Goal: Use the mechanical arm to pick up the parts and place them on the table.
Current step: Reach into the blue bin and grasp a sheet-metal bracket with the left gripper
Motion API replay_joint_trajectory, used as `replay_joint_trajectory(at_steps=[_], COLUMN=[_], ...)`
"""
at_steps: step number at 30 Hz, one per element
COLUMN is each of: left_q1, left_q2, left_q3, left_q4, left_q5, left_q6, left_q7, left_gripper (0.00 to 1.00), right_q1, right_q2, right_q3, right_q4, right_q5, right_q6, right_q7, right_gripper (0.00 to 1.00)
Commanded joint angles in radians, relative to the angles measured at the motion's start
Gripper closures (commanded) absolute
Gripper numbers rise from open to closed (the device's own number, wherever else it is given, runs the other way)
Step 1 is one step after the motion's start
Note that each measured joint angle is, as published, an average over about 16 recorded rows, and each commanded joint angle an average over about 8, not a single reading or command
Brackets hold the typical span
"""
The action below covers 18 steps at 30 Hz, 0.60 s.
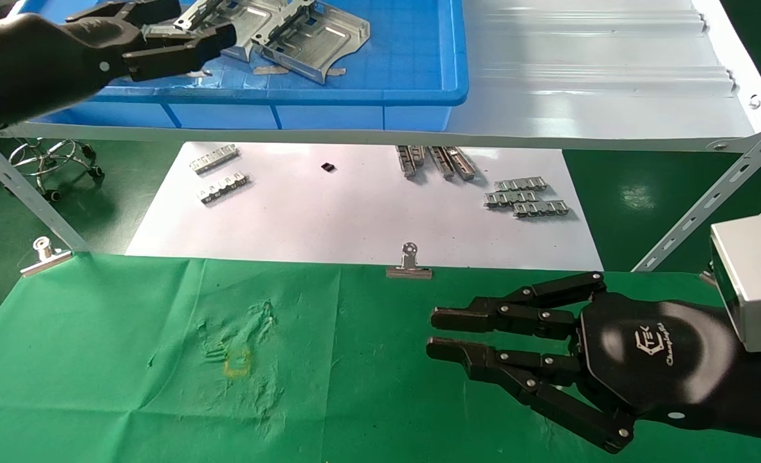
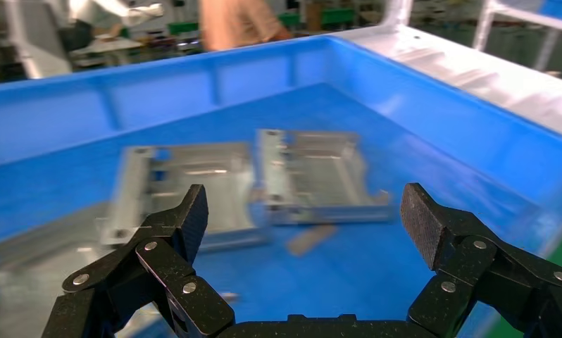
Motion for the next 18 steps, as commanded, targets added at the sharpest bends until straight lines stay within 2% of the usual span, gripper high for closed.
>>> replay_joint_trajectory(at_steps=[1,18], left_q1=[-0.035,-0.26], left_q2=[0.01,0.111], left_q3=[0.009,0.085], left_q4=[0.036,0.359], left_q5=[0.025,0.185], left_q6=[-0.021,-0.156], left_q7=[-0.007,-0.054], left_gripper=[0.0,0.0], right_q1=[0.0,0.0], right_q2=[0.0,0.0], right_q3=[0.0,0.0], right_q4=[0.0,0.0], right_q5=[0.0,0.0], right_q6=[0.0,0.0], right_q7=[0.0,0.0], right_gripper=[1.0,1.0])
